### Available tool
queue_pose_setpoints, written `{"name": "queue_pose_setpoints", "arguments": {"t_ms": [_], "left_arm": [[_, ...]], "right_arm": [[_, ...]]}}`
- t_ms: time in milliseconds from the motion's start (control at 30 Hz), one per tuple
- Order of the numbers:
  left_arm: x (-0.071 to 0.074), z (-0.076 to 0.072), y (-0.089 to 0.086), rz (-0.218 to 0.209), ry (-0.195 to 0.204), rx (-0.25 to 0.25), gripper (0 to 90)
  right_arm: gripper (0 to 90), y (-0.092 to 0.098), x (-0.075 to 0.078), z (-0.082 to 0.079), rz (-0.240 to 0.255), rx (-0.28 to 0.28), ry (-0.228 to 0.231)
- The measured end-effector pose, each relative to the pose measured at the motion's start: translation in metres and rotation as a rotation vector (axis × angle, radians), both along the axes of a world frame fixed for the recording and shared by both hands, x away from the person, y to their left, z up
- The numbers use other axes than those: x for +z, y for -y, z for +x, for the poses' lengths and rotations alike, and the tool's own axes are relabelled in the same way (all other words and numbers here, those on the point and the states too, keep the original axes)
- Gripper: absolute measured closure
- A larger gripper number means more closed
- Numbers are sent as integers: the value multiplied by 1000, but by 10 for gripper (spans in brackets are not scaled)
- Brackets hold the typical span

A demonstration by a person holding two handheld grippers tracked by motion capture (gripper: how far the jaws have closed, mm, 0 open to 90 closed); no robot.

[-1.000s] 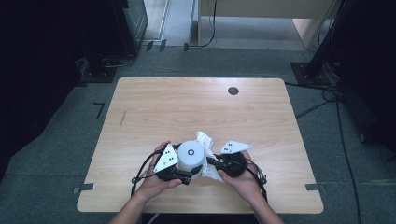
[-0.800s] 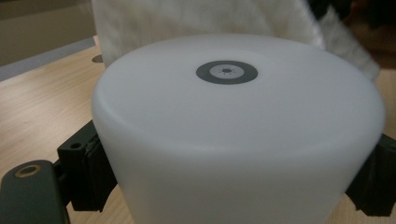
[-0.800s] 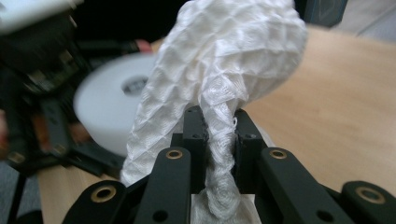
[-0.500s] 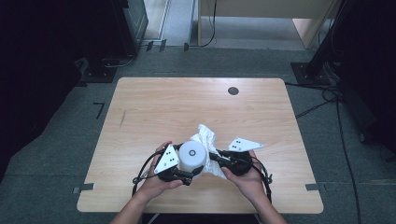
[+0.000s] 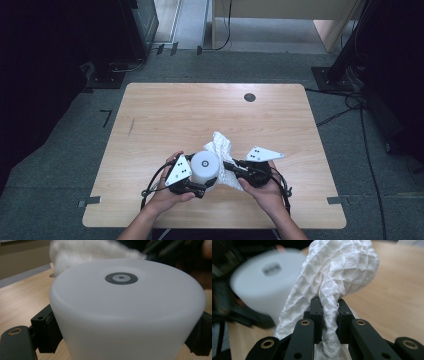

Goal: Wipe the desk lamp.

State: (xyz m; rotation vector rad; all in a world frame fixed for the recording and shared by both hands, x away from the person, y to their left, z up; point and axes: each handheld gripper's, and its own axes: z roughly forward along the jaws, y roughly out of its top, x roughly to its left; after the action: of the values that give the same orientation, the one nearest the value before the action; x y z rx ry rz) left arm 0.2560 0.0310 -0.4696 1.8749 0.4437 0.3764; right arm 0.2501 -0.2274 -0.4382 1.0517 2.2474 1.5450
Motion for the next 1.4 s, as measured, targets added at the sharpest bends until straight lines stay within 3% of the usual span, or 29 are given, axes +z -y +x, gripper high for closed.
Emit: {"name": "queue_pose_setpoints", "arguments": {"t_ms": [100, 300, 333, 633, 733, 933, 1033, 1067, 1167, 1267, 1400], "left_arm": [[-1, 1, 2, 2, -3, 3, 84], [-7, 3, 5, 28, -2, 11, 84], [-7, 4, 5, 28, -2, 13, 84], [-14, 4, 6, 71, -3, 11, 83], [-16, 3, 5, 74, -14, -17, 83], [-17, 3, 1, 70, -19, -19, 77], [-16, 0, -3, 49, -45, 10, 68], [-14, -2, -4, 45, -47, 40, 68], [-10, -10, 1, 65, -21, 95, 51], [-9, -15, 8, 59, -52, 172, 36], [-8, -22, 23, 78, -116, 321, 31]], "right_arm": [[789, 2, 7, -2, 6, 0, 21], [789, 2, -22, 11, -15, -16, -109], [789, 3, -24, 13, -19, -16, -114], [789, 9, -25, 15, -15, -36, -113], [789, 9, -25, 15, -16, -37, -113], [789, 13, -24, 16, -13, -49, -112], [789, 16, -24, 17, -8, -56, -109], [789, 17, -23, 18, -8, -58, -107], [788, 19, -22, 18, -6, -69, -108], [788, 21, -22, 18, -3, -75, -104], [787, 22, -21, 18, -6, -80, -101]]}}
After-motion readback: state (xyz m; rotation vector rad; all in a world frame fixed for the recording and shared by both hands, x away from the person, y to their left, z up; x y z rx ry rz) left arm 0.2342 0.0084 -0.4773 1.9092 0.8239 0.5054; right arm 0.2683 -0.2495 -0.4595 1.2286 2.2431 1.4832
